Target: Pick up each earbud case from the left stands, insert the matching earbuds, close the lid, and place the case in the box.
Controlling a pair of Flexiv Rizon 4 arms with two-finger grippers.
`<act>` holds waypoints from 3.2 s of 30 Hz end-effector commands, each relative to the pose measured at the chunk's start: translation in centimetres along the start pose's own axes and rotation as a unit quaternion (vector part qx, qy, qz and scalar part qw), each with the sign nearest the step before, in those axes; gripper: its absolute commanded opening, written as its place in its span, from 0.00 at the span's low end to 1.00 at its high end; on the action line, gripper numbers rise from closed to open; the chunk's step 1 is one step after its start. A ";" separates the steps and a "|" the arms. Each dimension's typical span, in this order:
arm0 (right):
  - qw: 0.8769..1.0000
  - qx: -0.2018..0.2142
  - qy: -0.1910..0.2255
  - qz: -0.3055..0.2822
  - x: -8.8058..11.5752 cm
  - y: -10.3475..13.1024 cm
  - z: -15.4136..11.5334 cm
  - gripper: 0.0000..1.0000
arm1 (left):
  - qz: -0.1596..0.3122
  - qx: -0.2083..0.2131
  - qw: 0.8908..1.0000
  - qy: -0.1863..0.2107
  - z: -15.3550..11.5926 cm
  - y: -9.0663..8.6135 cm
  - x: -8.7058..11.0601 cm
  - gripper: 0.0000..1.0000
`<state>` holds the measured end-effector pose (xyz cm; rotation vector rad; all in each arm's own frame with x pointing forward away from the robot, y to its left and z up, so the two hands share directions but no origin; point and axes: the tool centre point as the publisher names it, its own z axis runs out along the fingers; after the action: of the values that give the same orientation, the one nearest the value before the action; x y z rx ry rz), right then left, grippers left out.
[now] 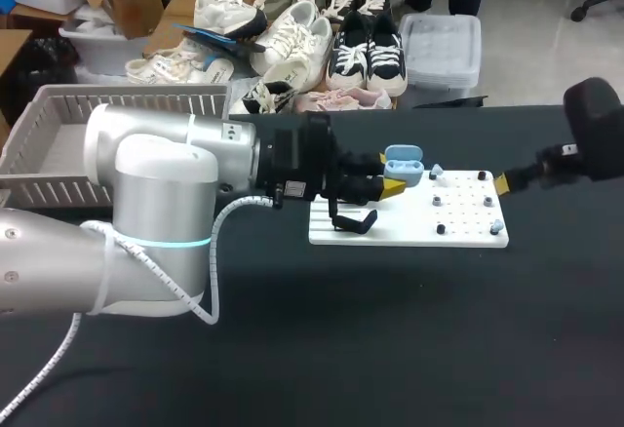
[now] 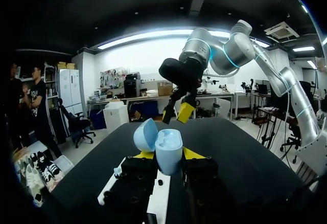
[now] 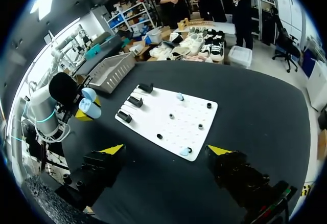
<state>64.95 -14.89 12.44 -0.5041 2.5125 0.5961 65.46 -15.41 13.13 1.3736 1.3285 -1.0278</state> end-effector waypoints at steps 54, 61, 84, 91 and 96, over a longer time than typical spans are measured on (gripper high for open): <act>0.947 0.264 0.108 -0.147 4.2 -2.7 7.3 1.00 | 0.000 -0.004 1.000 0.000 0.1 -0.1 0.0 0.00; 0.947 0.271 0.105 -0.138 4.0 -2.2 7.1 1.00 | 0.000 -0.004 1.000 0.000 0.1 -0.1 0.0 0.00; 0.935 0.318 0.094 -0.123 5.0 -1.8 6.1 1.00 | 0.000 -0.004 1.000 0.000 0.1 -0.1 0.0 0.00; 0.941 0.301 0.092 -0.123 4.9 -1.9 5.7 1.00 | 0.000 -0.004 1.000 0.000 0.1 -0.1 0.0 0.00; 0.941 0.303 0.093 -0.122 5.0 -2.0 5.6 1.00 | 0.000 -0.004 1.000 0.000 0.1 -0.1 0.0 0.00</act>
<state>64.52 -14.97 4.74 -0.7591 2.6561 0.1118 65.45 -15.42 13.14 1.3733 1.3289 -1.0276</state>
